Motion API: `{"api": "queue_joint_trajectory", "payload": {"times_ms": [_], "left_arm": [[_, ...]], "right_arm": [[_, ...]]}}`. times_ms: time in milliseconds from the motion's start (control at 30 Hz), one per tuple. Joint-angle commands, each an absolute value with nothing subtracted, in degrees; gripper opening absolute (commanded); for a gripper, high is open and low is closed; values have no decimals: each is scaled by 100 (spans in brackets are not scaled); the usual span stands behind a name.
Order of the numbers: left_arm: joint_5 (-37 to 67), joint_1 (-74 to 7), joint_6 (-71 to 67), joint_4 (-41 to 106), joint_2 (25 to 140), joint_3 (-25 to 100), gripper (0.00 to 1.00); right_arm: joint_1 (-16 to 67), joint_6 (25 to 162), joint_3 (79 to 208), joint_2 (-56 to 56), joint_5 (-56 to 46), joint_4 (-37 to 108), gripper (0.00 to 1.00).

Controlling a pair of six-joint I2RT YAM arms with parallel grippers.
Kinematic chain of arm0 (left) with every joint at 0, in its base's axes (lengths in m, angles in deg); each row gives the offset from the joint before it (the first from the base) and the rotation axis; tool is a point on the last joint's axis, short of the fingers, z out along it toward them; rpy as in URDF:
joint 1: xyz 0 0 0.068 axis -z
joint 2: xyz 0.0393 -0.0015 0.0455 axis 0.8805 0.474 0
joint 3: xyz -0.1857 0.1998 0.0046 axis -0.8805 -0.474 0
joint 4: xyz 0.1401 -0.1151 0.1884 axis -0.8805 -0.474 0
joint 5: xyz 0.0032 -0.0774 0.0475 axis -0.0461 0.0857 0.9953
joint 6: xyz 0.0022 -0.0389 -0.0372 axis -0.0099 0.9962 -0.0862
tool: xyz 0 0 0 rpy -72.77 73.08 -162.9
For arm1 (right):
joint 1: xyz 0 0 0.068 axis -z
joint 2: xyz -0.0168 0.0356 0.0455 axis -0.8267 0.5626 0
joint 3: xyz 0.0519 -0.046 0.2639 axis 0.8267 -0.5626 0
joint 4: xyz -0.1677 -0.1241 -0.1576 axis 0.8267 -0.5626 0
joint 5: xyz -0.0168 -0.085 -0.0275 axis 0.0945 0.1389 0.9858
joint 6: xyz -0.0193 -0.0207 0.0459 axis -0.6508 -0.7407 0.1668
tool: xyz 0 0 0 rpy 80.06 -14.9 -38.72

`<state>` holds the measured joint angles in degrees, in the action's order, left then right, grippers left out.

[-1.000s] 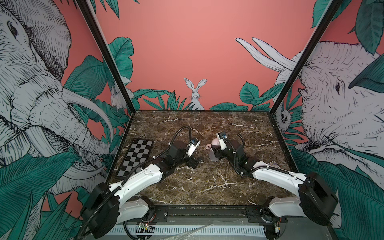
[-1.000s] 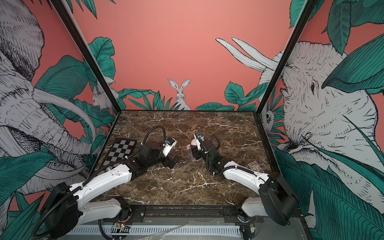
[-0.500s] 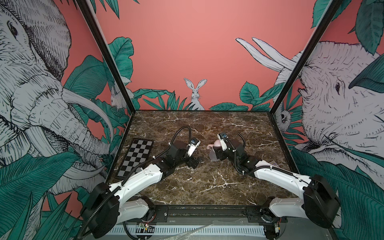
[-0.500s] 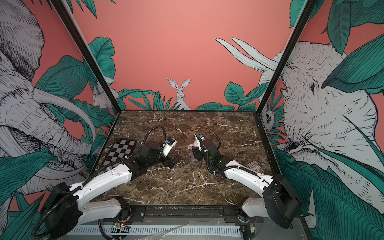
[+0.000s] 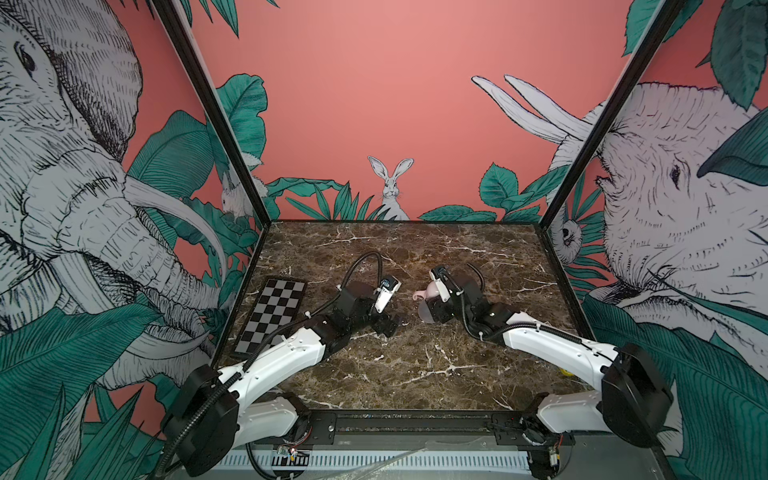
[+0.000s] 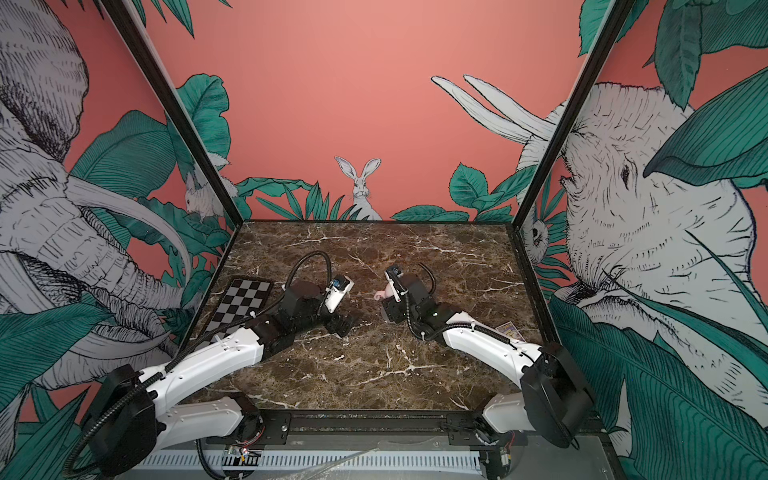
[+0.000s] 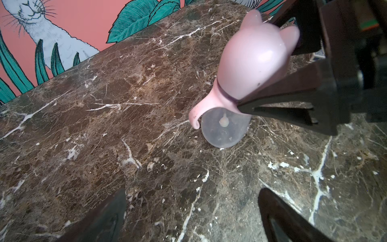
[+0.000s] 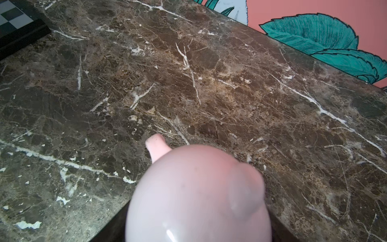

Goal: Assemble the baby bottles
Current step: Close the lid on the baby bottle.

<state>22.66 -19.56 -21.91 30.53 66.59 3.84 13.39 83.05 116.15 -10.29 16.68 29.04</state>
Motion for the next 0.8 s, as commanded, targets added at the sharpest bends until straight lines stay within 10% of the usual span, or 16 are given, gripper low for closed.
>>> {"api": "queue_joint_trajectory", "payload": {"times_ms": [0,767], "left_arm": [[2286,-1996,-2249,3021,6570,492,99],[2286,-1996,-2245,3035,6600,477,100]], "right_arm": [[1349,8235,11822,-986,1564,2660,76],[1355,8178,12917,-1561,1233,1241,80]]}}
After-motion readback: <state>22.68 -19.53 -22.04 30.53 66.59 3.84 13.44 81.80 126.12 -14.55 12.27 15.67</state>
